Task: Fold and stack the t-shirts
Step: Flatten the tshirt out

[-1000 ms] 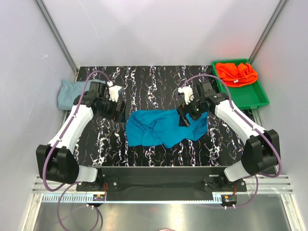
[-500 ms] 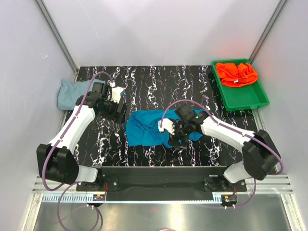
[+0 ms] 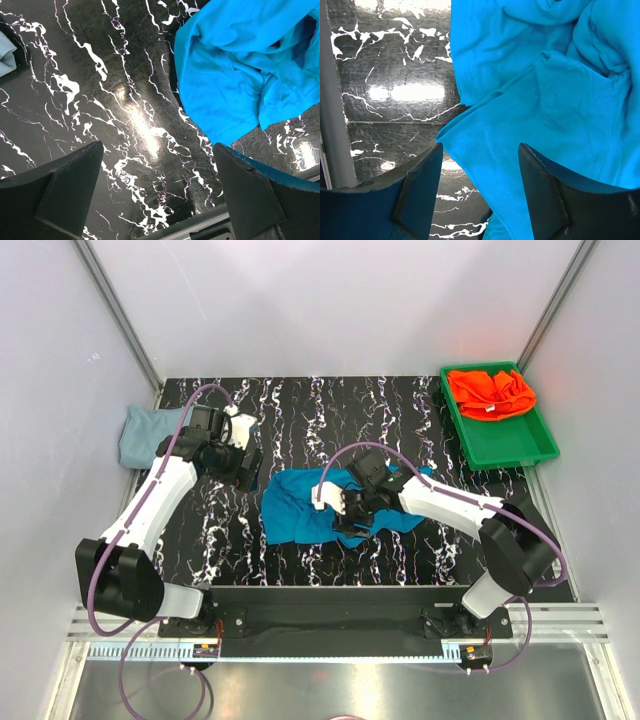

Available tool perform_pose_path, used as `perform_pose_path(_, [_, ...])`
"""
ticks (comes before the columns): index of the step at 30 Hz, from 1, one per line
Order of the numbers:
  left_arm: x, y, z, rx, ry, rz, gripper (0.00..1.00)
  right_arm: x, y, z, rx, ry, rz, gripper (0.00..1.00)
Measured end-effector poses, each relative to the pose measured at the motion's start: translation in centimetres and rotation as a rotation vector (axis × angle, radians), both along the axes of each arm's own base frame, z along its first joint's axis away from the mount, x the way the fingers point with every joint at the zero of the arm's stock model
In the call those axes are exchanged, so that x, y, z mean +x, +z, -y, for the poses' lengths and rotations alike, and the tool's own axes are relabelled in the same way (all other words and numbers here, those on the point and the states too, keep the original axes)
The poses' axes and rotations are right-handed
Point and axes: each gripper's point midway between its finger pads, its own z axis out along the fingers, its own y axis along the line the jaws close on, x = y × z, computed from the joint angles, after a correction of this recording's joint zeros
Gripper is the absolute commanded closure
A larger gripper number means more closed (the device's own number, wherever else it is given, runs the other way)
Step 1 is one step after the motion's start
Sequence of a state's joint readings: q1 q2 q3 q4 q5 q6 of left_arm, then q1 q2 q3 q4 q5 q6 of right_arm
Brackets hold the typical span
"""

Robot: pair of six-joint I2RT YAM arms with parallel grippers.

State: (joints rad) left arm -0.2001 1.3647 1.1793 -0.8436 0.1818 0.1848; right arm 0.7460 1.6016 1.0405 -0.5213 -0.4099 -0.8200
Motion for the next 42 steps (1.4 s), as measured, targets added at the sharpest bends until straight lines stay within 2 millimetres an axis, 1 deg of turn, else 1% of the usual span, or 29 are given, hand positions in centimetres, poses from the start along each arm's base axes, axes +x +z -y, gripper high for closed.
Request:
perform_pose_path(5, [0.0, 0.0, 0.0, 0.002, 0.002, 0.0, 0.01, -0.5, -0.1, 0.0, -0.001, 0.01, -0.015, 0.31])
perform_pose_path(9, [0.4, 0.2, 0.0, 0.002, 0.002, 0.003, 0.01, -1.6, -0.7, 0.4, -0.015, 0.02, -0.056, 0.31])
perform_pose_path(16, [1.1, 1.0, 0.2, -0.002, 0.003, 0.026, 0.01, -3.6, -1.9, 1.2, -0.039, 0.033, -0.128, 0.32])
perform_pose_path(22, [1.1, 1.0, 0.1, 0.002, 0.005, 0.026, 0.01, -4.7, -2.4, 0.7, -0.041, 0.049, -0.165, 0.32])
perform_pose_path(25, [1.1, 1.0, 0.0, 0.004, 0.006, 0.026, 0.01, -4.9, -3.5, 0.6, -0.062, 0.045, -0.189, 0.35])
perform_pose_path(27, [1.1, 1.0, 0.0, 0.005, 0.007, 0.026, 0.01, -4.9, -4.6, 0.7, -0.092, 0.037, -0.219, 0.34])
perform_pose_path(31, [1.1, 1.0, 0.0, 0.007, 0.008, 0.026, 0.01, -3.8, -4.8, -0.2, -0.097, 0.014, -0.211, 0.35])
perform_pose_path(33, [1.1, 1.0, 0.0, 0.007, 0.008, 0.025, 0.01, -3.5, -4.8, -0.3, -0.097, 0.005, -0.203, 0.35])
perform_pose_path(35, [1.1, 1.0, 0.0, 0.007, 0.008, 0.025, 0.01, -3.2, -4.8, -0.3, -0.1, -0.008, -0.19, 0.41])
perform_pose_path(36, [1.1, 1.0, 0.0, 0.008, 0.009, 0.026, 0.01, -2.9, -4.9, -0.3, -0.101, -0.018, -0.18, 0.48])
perform_pose_path(37, [1.1, 1.0, 0.0, 0.008, 0.009, 0.026, 0.01, -2.7, -4.9, -0.3, -0.104, -0.027, -0.172, 0.72])
perform_pose_path(39, [1.1, 1.0, 0.0, 0.008, 0.009, 0.026, 0.01, -2.3, -5.2, -0.3, -0.113, -0.041, -0.16, 0.97])
perform_pose_path(40, [1.1, 1.0, 0.0, 0.008, 0.009, 0.026, 0.01, -2.1, -5.2, -0.3, -0.117, -0.055, -0.159, 1.0])
perform_pose_path(42, [1.1, 1.0, -0.1, 0.008, 0.009, 0.025, 0.01, -1.7, -5.2, -0.4, -0.125, -0.081, -0.16, 1.0])
